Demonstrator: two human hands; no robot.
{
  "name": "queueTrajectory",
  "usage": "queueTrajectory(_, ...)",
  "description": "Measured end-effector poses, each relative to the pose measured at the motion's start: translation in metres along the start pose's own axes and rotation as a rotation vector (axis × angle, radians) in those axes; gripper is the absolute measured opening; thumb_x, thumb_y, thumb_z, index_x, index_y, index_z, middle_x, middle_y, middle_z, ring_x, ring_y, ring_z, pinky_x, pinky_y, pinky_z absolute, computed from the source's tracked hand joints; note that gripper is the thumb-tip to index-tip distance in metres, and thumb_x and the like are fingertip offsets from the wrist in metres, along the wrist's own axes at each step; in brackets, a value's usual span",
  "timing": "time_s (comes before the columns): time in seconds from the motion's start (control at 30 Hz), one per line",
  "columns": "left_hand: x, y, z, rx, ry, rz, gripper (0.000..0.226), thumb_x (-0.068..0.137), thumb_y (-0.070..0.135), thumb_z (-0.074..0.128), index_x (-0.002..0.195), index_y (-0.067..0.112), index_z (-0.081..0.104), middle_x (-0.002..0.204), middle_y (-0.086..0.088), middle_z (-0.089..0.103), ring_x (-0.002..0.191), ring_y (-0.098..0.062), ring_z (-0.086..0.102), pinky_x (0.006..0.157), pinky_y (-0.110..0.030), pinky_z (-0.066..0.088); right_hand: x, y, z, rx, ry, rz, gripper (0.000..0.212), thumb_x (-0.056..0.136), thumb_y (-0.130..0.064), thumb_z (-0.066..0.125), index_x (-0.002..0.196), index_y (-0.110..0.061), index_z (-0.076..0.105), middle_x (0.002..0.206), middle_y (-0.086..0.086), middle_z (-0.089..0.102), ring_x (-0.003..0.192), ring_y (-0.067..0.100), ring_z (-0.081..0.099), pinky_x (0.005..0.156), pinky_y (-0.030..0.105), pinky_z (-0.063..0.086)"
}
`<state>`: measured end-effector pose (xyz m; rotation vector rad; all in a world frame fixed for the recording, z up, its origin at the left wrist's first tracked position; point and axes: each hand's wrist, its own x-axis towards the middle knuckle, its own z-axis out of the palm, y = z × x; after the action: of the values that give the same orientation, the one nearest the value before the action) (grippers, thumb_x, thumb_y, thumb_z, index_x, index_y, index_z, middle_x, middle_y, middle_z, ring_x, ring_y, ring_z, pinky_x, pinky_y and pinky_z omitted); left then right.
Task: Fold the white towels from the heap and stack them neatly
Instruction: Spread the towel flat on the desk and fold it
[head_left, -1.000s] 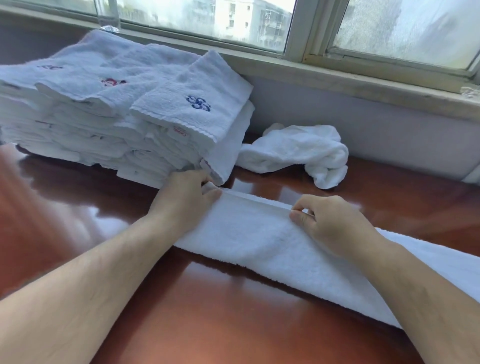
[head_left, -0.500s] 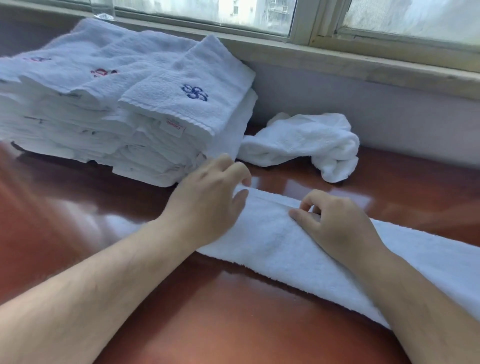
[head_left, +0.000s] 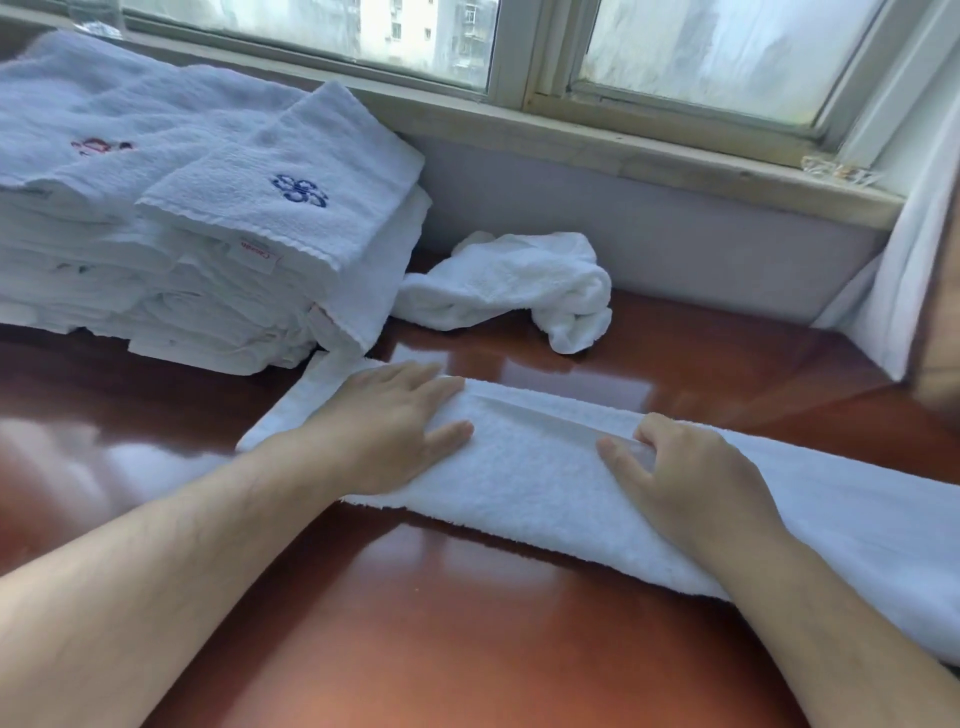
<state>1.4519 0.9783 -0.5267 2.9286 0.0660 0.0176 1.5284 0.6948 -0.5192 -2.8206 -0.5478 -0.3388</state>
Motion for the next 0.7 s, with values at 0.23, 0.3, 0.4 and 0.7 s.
queueTrajectory(0.23,0.012,0.045,-0.002,-0.094,0.069,0.124,0.043,0.101,0.043,0.041,0.141,0.029,0.045,0.152,0.006,0.037,0.139,-0.016,0.03,0.115,-0.032,0.021,-0.012,0.02,0.002,0.063,0.058,0.002,0.045,0.095,-0.049,0.05,0.063,-0.02,0.039,0.057,-0.004,0.048,0.058,0.014,0.048,0.053,0.026,0.023)
queueTrajectory(0.3,0.025,0.075,-0.001,-0.161,0.056,0.203,0.045,0.097,0.055,0.046,0.135,0.03,0.049,0.147,0.009,0.042,0.136,-0.013,0.033,0.114,-0.035,0.028,-0.011,0.021,0.001,0.086,0.053,-0.008,0.045,0.096,-0.049,0.052,0.063,-0.02,0.039,0.057,-0.003,0.048,0.058,0.014,0.048,0.052,0.027,0.023)
queueTrajectory(0.4,0.046,0.111,0.005,-0.169,0.022,0.273,0.045,0.091,0.062,0.054,0.123,0.03,0.058,0.14,0.009,0.047,0.131,-0.014,0.035,0.11,-0.036,0.032,-0.012,0.031,-0.007,0.132,-0.007,-0.011,0.045,0.093,-0.054,0.053,0.064,-0.023,0.039,0.057,-0.004,0.047,0.057,0.014,0.047,0.051,0.031,0.028)
queueTrajectory(0.7,0.08,0.168,0.025,-0.189,0.03,0.474,0.025,0.087,0.059,0.063,0.091,0.036,0.055,0.129,0.014,0.051,0.118,-0.013,0.041,0.092,-0.03,0.032,-0.033,0.108,-0.042,0.181,-0.116,0.119,0.045,0.083,-0.062,0.06,0.063,-0.025,0.044,0.056,-0.015,0.05,0.054,0.005,0.046,0.054,0.027,0.032)
